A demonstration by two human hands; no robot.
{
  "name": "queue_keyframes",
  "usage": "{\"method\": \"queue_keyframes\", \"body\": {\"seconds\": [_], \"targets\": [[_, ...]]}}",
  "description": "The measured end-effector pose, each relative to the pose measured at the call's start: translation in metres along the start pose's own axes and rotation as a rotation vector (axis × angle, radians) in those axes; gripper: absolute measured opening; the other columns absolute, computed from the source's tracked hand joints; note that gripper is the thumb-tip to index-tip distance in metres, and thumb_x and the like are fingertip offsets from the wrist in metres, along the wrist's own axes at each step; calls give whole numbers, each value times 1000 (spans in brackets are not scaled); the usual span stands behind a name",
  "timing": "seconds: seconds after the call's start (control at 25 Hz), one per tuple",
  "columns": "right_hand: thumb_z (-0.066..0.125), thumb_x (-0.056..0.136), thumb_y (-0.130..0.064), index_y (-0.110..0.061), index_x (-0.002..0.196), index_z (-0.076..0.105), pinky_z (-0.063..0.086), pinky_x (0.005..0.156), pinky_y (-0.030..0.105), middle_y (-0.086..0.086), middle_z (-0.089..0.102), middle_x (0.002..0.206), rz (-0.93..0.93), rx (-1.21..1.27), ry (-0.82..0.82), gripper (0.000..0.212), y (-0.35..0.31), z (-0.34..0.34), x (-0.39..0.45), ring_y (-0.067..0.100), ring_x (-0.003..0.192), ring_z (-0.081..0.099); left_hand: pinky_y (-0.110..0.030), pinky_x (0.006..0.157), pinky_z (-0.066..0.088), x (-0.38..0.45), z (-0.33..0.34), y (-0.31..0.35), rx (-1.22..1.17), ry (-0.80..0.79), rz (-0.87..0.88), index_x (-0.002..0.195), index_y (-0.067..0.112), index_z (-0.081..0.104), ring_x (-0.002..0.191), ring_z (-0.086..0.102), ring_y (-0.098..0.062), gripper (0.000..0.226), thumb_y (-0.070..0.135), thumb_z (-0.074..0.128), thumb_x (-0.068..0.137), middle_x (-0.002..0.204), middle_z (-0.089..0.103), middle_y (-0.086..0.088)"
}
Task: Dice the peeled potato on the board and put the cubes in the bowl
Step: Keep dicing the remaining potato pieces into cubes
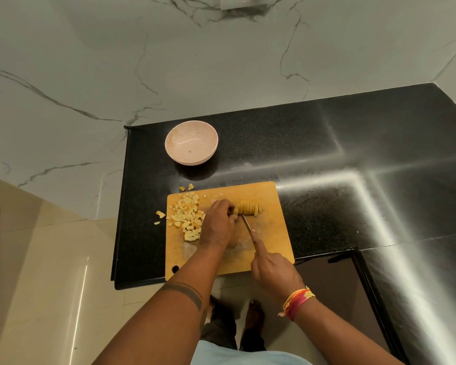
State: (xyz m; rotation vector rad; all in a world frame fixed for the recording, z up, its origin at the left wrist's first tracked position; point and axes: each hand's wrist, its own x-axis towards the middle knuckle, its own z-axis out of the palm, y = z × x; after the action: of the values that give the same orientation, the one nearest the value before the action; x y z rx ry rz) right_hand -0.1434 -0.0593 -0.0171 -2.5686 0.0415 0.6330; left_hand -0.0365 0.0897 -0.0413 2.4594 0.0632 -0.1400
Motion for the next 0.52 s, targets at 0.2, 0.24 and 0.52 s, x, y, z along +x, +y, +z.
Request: {"method": "queue_keyframes", "body": {"seconds": [0.2,0.24,0.52], "targets": [[38,103,-24,-30,163,1,30,45,36,-1,52,61,26,41,53,71,8,-3,1,19,49,47,-39,89,51,-1,2,1,171,-59,98,113,21,63,108,49,-19,15,23,62,98,115,59,3],[38,103,-25,-30,163,2,32,46,36,-1,53,61,17,36,59,70,12,-4,0,21,50,50,-39,89,50,-3,2,2,193,-69,114,114,21,63,108,48,-18,16,24,61,99,115,59,3],[37,104,-29,-31,163,1,42,51,38,-2,54,64,-78,-14,55,69,4,-1,-6,20,54,54,-34,101,44,-22,-4,-1,283,-118,193,136,21,61,119,48,-20,37,25,58,100,128,58,3]]}}
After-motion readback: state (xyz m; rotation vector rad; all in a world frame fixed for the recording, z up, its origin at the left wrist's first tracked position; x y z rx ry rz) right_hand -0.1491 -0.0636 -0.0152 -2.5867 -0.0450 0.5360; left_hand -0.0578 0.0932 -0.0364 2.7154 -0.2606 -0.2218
